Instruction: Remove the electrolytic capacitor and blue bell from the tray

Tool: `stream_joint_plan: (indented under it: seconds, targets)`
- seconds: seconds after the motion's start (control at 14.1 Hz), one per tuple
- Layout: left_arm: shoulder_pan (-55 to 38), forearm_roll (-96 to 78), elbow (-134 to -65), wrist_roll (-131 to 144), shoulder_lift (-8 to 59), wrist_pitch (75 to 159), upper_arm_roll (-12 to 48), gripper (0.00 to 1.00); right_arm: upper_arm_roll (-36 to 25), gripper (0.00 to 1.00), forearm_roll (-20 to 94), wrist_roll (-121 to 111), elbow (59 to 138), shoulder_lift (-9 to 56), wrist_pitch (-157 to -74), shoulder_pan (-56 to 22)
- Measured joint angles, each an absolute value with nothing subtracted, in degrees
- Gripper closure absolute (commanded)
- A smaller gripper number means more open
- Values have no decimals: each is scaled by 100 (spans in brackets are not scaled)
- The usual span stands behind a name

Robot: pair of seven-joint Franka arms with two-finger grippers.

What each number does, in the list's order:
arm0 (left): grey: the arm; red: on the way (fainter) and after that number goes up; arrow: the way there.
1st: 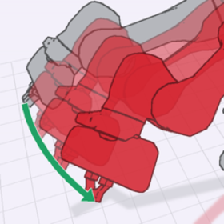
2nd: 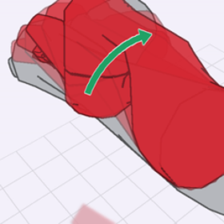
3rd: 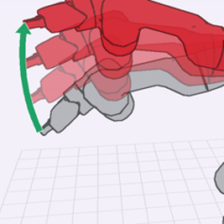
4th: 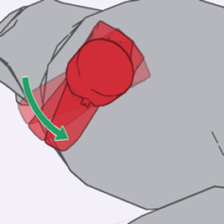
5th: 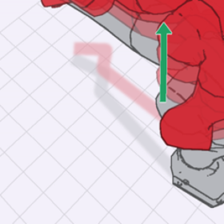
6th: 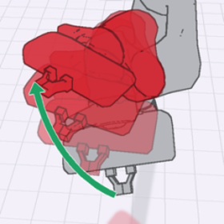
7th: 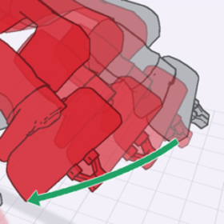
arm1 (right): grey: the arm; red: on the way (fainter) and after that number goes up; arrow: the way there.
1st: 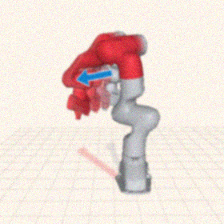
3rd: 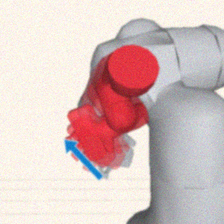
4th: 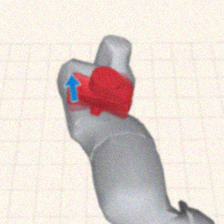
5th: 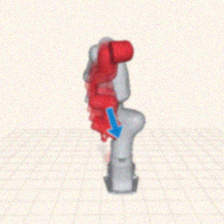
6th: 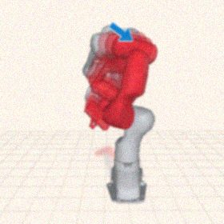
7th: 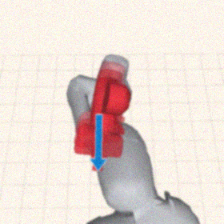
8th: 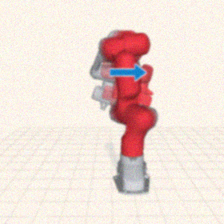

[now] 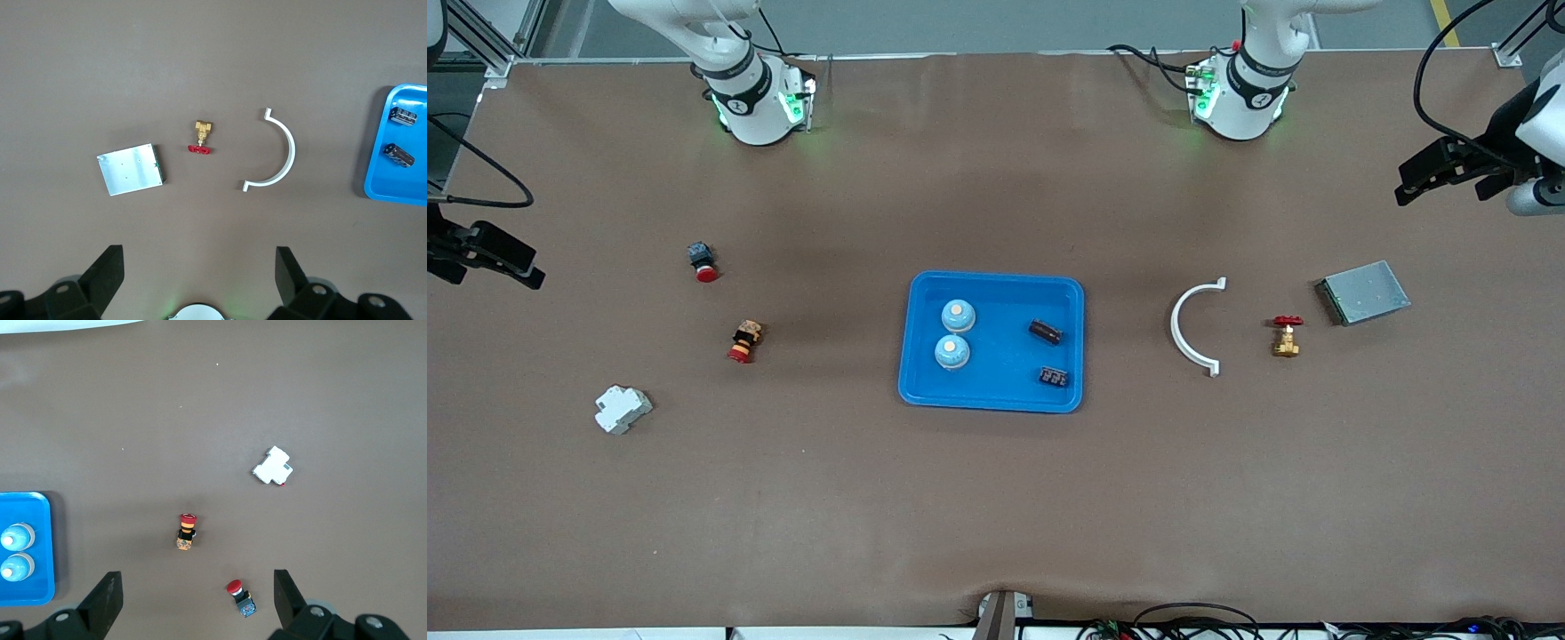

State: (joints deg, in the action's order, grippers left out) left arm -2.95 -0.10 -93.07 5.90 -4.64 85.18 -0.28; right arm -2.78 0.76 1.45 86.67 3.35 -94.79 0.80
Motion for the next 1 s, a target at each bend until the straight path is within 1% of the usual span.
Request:
stream_joint_plan:
  seconds: [0.28, 0.57, 1.0]
  targets:
    - [-388, -10, -9172, 969, 0, 8565, 49, 0, -275, 0, 76, 145, 8667, 336, -9474, 80]
    - [-453, -10, -9132, 1527, 305, 8797, 346, 0, -270, 0, 76, 145, 8667, 336, -9466, 79]
    - [-461, -10, -9134, 2993, 775, 8851, 880, 0, -264, 0, 75, 144, 8666, 336, -9457, 71]
